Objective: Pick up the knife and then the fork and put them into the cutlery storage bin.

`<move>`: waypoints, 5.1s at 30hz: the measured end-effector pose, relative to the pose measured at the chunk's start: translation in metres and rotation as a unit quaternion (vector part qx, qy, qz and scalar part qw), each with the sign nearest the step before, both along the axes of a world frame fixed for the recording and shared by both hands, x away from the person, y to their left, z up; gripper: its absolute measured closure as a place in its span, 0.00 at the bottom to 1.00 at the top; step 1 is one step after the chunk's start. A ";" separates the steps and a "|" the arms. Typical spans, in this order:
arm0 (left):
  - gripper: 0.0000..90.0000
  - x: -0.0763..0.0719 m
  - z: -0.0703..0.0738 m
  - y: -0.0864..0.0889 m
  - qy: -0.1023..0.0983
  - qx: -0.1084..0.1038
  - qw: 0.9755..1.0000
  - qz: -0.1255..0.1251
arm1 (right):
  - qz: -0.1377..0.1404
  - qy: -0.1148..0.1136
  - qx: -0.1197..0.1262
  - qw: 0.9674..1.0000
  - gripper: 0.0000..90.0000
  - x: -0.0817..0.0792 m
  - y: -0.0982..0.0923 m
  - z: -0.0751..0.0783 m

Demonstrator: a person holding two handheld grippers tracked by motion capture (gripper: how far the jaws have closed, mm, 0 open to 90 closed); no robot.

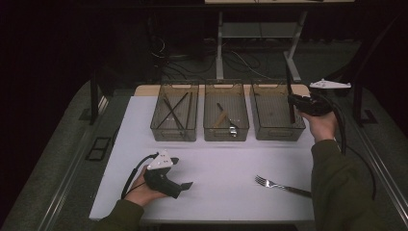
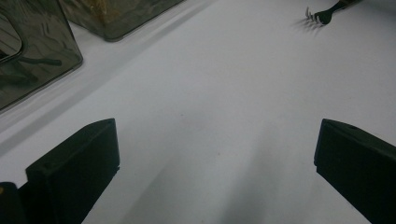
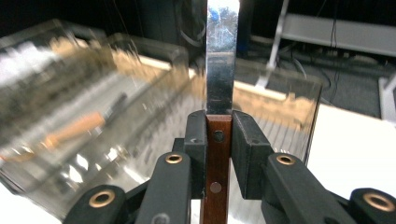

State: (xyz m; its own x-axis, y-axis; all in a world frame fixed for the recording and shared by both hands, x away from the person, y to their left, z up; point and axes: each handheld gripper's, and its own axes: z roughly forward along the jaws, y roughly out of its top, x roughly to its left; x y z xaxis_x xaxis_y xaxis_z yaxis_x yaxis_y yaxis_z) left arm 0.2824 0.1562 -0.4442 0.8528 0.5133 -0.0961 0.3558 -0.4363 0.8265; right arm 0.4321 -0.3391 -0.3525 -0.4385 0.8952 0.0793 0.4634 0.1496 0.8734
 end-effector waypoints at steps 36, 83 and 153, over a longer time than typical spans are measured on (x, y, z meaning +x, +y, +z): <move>0.00 0.000 0.000 0.000 0.021 0.004 1.000 0.001 | 0.078 0.073 -0.028 0.994 0.38 -0.051 -0.005 -0.022; 0.00 -0.001 0.000 -0.003 0.025 0.012 1.000 -0.009 | 0.272 0.180 -0.131 0.936 0.78 -0.174 0.011 -0.082; 0.00 -0.001 -0.001 -0.005 0.028 0.014 0.999 -0.014 | 0.174 0.102 -0.092 0.975 0.86 -0.115 0.026 -0.037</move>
